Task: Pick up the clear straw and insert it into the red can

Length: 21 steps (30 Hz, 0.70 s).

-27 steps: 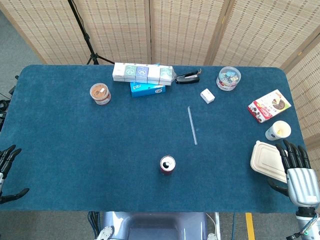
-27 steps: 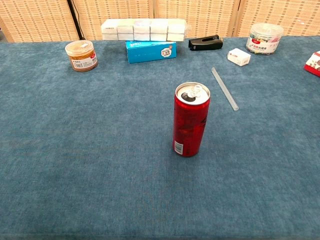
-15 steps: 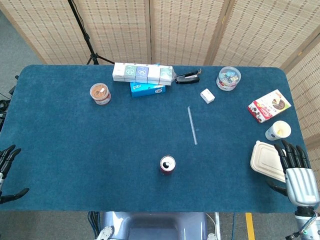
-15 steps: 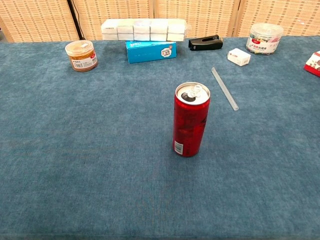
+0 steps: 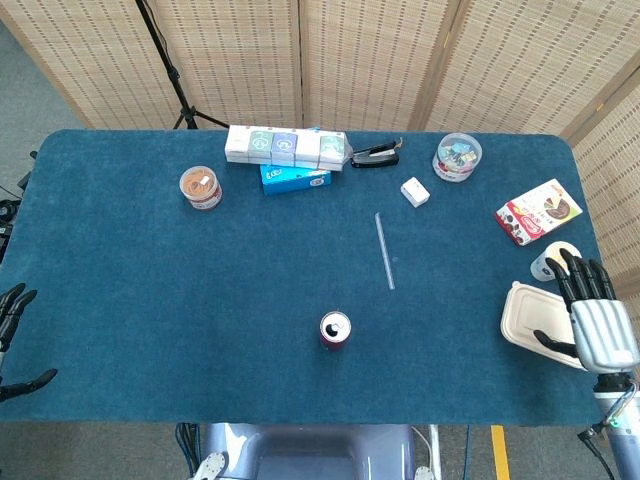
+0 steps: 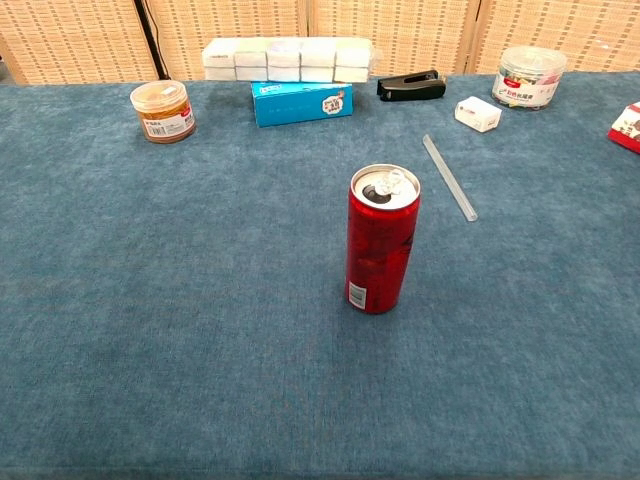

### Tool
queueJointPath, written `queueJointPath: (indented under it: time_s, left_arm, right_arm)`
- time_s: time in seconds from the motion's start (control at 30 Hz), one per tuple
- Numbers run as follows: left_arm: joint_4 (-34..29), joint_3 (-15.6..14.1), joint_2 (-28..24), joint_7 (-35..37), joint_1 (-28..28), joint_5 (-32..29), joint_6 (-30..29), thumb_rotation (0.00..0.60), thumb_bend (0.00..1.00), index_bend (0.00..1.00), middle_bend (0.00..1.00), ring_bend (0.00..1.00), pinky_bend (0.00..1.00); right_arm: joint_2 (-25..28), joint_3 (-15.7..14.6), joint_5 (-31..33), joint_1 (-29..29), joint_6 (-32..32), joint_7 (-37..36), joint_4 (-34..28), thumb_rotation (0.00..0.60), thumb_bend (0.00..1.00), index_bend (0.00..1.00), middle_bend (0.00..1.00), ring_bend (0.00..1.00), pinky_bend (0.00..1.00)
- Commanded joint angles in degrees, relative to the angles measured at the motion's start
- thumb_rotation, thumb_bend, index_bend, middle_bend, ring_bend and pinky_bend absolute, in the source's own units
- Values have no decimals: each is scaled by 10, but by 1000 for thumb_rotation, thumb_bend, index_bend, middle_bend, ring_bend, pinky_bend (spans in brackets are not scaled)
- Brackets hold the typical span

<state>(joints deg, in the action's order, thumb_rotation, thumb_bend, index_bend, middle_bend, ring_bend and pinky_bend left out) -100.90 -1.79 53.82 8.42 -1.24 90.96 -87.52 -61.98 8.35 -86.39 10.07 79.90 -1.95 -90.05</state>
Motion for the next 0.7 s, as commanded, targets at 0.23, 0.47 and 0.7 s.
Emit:
queueJointPath:
  time_s: [0.23, 0.47, 0.7]
  left_arm:
    - [-12, 2, 6, -27, -4, -14, 15, 600, 79, 0, 0, 0, 0]
    - [-19, 10, 7, -38, -11, -41, 33, 600, 79, 0, 0, 0, 0]
    - [-25, 16, 7, -48, -19, -61, 51, 600, 79, 0, 0, 0, 0]
  right_arm:
    - [31, 31, 1, 143, -200, -187, 25, 600, 0, 0, 0, 0, 0]
    - [11, 51, 12, 227, -291, -215, 57, 600, 11, 0, 0, 0, 0]
    - [-41, 61, 51, 299, -380, -203, 129, 600, 297, 0, 0, 0, 0]
